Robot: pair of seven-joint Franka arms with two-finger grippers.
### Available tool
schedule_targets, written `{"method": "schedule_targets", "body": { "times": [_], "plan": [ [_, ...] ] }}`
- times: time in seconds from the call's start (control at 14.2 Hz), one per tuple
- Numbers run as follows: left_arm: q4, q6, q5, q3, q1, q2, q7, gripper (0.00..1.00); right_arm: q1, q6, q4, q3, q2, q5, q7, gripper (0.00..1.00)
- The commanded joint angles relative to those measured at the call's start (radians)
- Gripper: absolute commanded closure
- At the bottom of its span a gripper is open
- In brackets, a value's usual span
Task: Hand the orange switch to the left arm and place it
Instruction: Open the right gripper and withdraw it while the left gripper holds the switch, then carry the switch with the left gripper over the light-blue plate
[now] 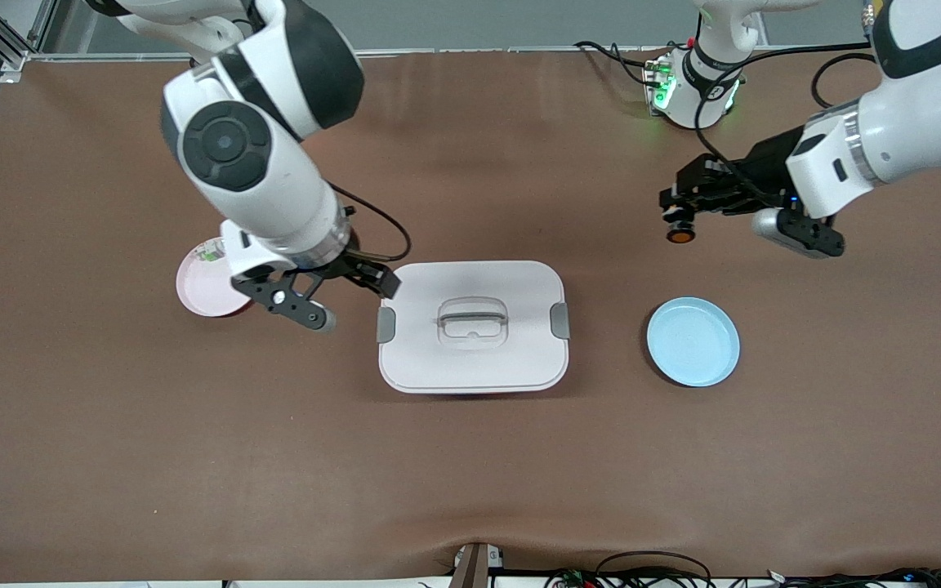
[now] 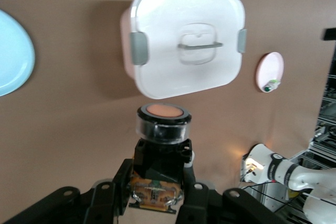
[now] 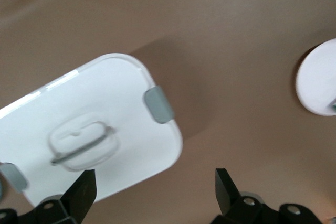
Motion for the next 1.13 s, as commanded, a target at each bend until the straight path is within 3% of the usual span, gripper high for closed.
{"method": "schedule_targets", "body": {
  "times": [0.0,0.21,0.57,0.85,1.06],
  "plan": [
    [0.014,-0.061,0.027,-0.003,0.055,-0.002,-0.004,1.00,-0.081,-0.089,-0.017,0.015,-0.046,-0.043,-0.189,0.00],
    [0.015,-0.047,0.133,-0.006,0.066,0.006,-0.064,1.00,-0.114,-0.151,-0.061,0.016,-0.089,-0.121,-0.357,0.00],
    [0.008,0.044,0.237,-0.003,0.086,0.021,-0.249,1.00,-0.265,-0.152,-0.189,0.018,-0.216,-0.124,-0.673,0.00],
    [-0.006,0.161,0.287,-0.006,0.092,0.047,-0.482,1.00,-0.371,-0.152,-0.221,0.018,-0.267,-0.123,-0.790,0.00],
    [-0.066,0.270,0.321,-0.007,0.090,0.046,-0.613,1.00,-0.436,-0.107,-0.320,0.018,-0.359,-0.114,-0.798,0.00]
  ]
}}
